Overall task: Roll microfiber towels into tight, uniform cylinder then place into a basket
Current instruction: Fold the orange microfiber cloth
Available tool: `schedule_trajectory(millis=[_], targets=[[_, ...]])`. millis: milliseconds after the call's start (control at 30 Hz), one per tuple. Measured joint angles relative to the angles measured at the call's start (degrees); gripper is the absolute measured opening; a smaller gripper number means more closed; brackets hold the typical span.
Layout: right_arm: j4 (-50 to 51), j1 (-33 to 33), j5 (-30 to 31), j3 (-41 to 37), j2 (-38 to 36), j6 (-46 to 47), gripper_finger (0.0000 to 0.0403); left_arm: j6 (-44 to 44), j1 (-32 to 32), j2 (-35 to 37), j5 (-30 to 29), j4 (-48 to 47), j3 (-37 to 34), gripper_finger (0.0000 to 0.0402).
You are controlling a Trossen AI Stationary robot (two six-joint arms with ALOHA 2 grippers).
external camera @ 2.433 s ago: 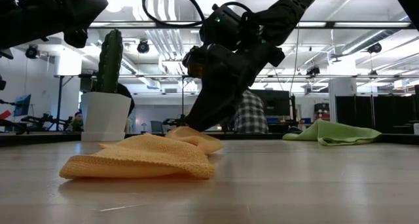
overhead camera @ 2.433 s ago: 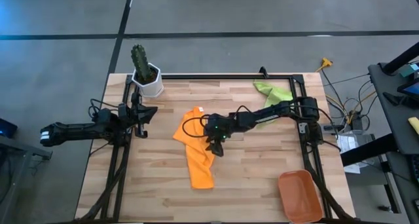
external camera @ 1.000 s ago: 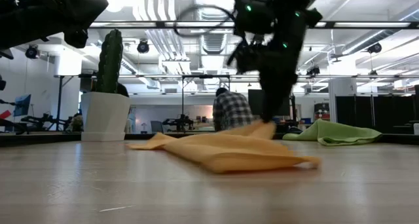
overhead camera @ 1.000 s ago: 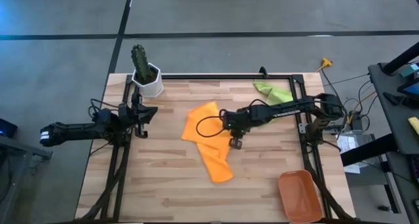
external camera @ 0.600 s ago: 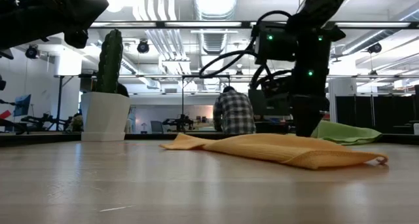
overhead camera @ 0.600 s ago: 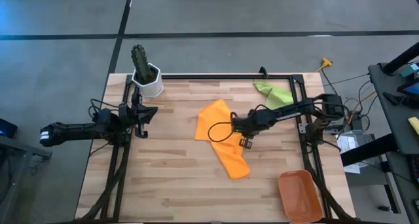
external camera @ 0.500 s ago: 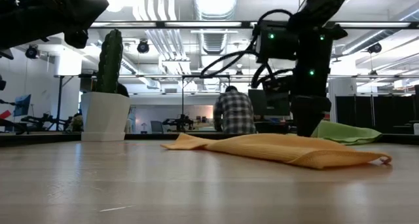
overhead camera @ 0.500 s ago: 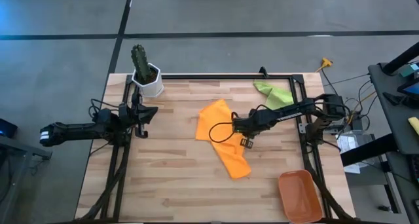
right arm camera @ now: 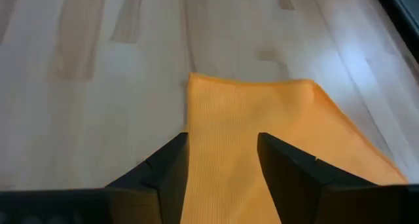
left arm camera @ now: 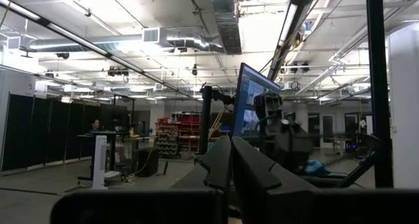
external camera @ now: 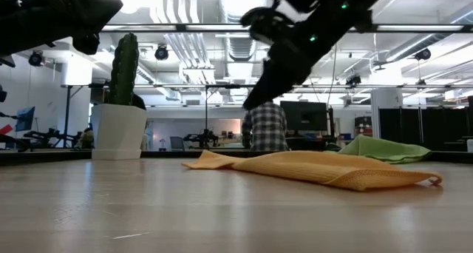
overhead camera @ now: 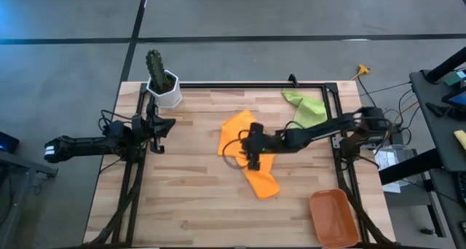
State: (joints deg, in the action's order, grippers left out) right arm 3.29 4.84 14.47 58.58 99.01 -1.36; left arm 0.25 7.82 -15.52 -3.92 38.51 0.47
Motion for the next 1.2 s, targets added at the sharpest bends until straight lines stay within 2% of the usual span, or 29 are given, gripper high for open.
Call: schedule_trajectory(millis=[300,467,733,900,1167,1200], targets=[[14.4,0.1,0.4,13.1,12.3,-2.2,0.0208,0.0,0.0,-0.2,0.0,0.0,0.0,0.0],[20.5,0.0,-2.9,18.6,19.3,-2.3,0.021,0.0,0.0,-0.2,0.0,0.0,0.0,0.0],[22.9,0.0,-1.1,23.6,22.8,-3.3,0.0204,-0.1,0.0,-0.2,0.0,-0.1,0.0,0.0],[23.9,0.0,0.3,24.2,22.5,-5.1,0.0158,-0.1,0.0,-0.2,0.0,-0.1,0.0,0.0],[24.3,0.0,0.6,24.2,22.7,-6.9,0.0024,-0.4,0.0,-0.2,0.0,-0.1,0.0,0.0],[24.3,0.0,0.6,24.2,22.6,-7.1,0.0017,-0.4,0.0,-0.2,0.0,-0.1,0.0,0.0]])
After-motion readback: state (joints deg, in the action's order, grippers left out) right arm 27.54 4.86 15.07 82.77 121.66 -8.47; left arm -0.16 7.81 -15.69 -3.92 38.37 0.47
